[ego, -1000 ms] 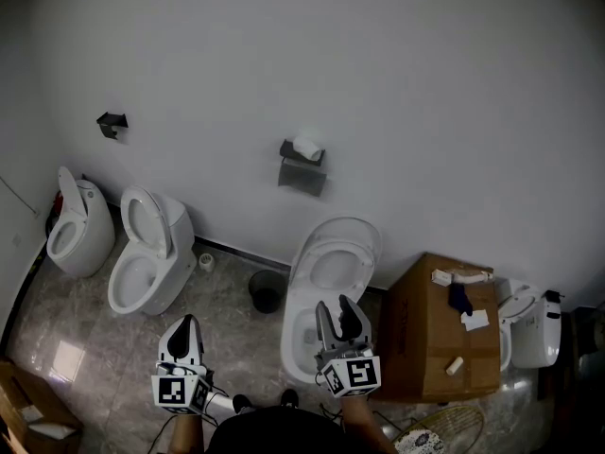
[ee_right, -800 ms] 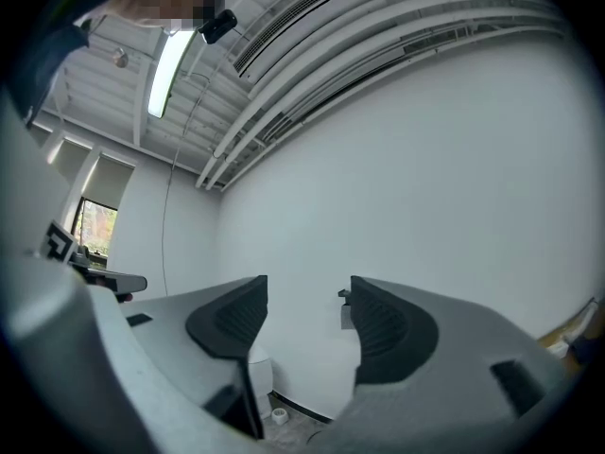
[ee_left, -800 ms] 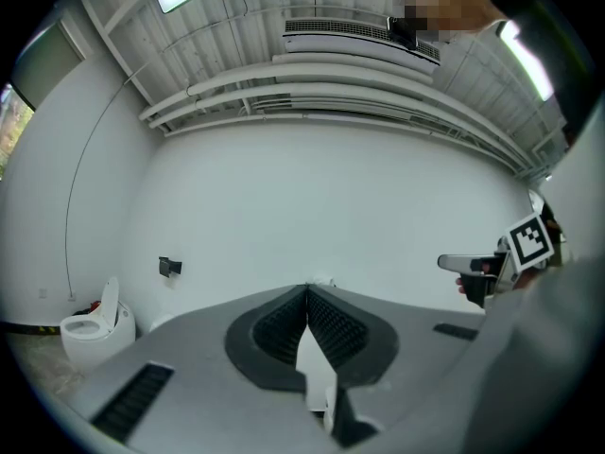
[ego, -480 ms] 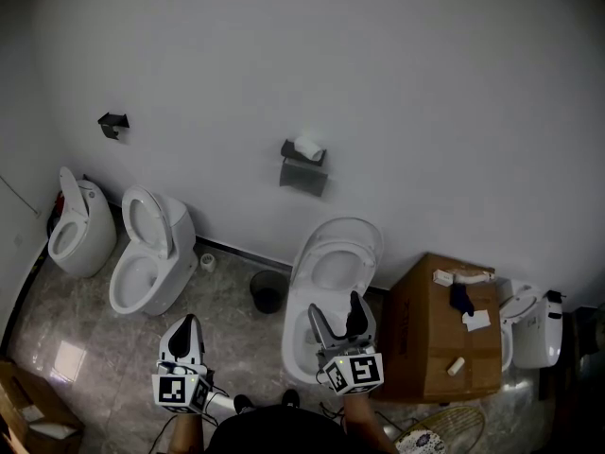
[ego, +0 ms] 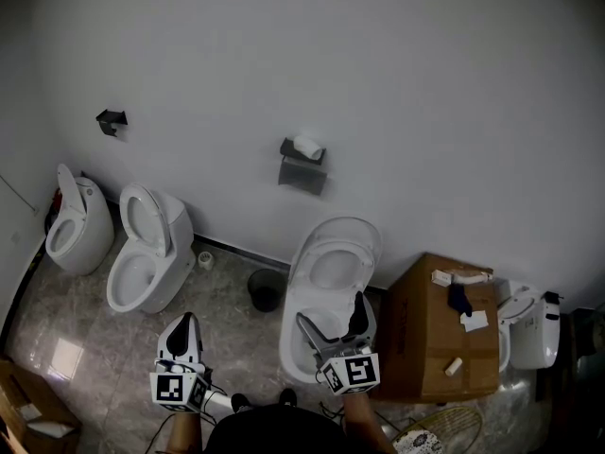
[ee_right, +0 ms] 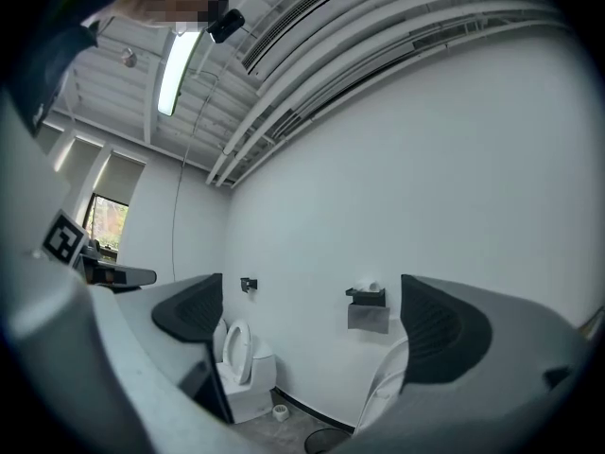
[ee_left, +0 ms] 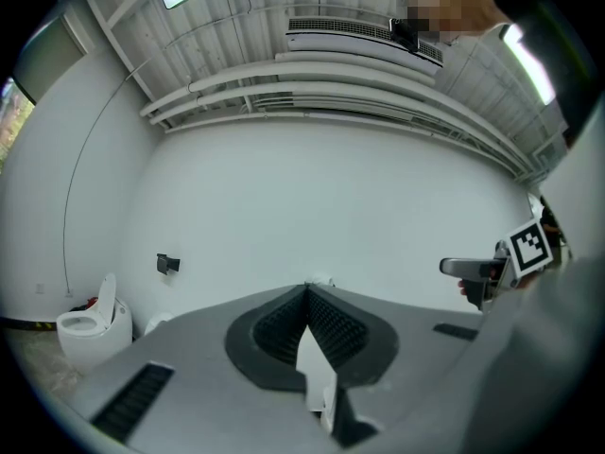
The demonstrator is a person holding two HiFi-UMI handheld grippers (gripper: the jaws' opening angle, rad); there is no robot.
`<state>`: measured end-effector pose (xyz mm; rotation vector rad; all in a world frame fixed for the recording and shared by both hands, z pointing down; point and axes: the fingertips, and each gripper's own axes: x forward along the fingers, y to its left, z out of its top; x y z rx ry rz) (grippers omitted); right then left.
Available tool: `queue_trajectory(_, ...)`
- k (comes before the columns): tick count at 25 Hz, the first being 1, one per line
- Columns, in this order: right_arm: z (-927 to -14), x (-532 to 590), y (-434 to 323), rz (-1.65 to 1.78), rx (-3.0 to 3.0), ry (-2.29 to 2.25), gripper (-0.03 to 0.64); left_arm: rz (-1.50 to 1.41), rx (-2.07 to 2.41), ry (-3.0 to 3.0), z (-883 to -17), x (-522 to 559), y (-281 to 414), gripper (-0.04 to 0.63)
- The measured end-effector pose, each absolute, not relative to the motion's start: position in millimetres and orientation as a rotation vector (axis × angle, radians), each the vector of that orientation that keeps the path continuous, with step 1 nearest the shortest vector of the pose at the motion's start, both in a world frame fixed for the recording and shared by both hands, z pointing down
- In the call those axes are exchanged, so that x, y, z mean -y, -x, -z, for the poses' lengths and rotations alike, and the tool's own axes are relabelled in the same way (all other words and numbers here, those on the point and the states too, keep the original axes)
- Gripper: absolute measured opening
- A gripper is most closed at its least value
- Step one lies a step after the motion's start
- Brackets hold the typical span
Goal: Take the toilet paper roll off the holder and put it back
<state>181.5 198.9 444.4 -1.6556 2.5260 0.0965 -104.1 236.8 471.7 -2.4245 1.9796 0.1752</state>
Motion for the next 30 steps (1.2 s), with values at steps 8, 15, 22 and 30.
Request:
queue_trajectory(8, -444, -193, -181, -0.058, -2.51, 1.64, 0.581, -0.155, -1.983, 2.446, -475, -233, 105, 0.003)
queue_trajectory(15, -443, -189, -181, -0.037, -2.496, 1.652, 0.581, -0.198, -1.992, 2.459, -459, -229, 108, 0.003)
queue_trajectory(22, -436, -187, -166, -0.076, -2.481, 1.696, 0.581, -0.153, -2.017, 2.439, -480, -232, 143, 0.003)
queue_trajectory(30, -440, -199, -125, -0.084, -2.465, 1.719, 0.581, -0.187, -2.001, 2.46, -477, -240, 184, 0.003)
